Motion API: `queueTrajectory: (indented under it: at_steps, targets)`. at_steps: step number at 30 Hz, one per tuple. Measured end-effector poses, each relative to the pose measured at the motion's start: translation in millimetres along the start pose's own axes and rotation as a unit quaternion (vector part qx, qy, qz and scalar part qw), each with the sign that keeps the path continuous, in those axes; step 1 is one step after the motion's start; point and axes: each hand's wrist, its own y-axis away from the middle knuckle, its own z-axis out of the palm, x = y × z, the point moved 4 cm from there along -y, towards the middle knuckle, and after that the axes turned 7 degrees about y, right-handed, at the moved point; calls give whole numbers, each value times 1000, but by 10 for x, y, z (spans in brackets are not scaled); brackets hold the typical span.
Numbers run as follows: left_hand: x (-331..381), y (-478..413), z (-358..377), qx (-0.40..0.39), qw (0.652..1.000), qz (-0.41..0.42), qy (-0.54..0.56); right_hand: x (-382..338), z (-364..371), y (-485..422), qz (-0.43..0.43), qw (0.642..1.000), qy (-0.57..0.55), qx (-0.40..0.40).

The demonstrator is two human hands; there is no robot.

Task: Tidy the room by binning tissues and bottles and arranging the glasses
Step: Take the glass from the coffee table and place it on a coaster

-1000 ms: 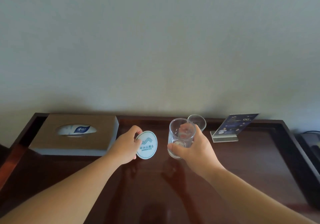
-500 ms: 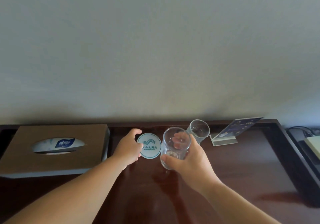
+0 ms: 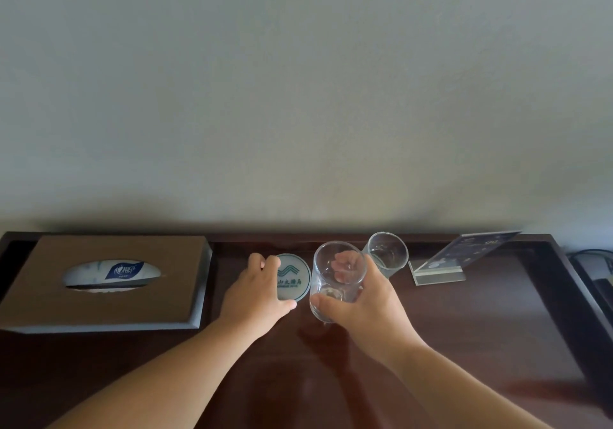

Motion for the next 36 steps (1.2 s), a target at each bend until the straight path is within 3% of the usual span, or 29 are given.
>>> queueTrajectory:
  at_steps: [14, 24, 36]
  targets:
    - [-56, 10, -132, 27, 999, 9, 32, -73, 86, -199, -25, 1000, 13, -5]
    - [-229, 48, -523, 88, 993, 46, 69, -219, 303, -491, -38, 998, 38, -14]
    - [-175, 24, -564, 89, 991, 65, 79, -192, 502, -673, -37, 997, 63, -18]
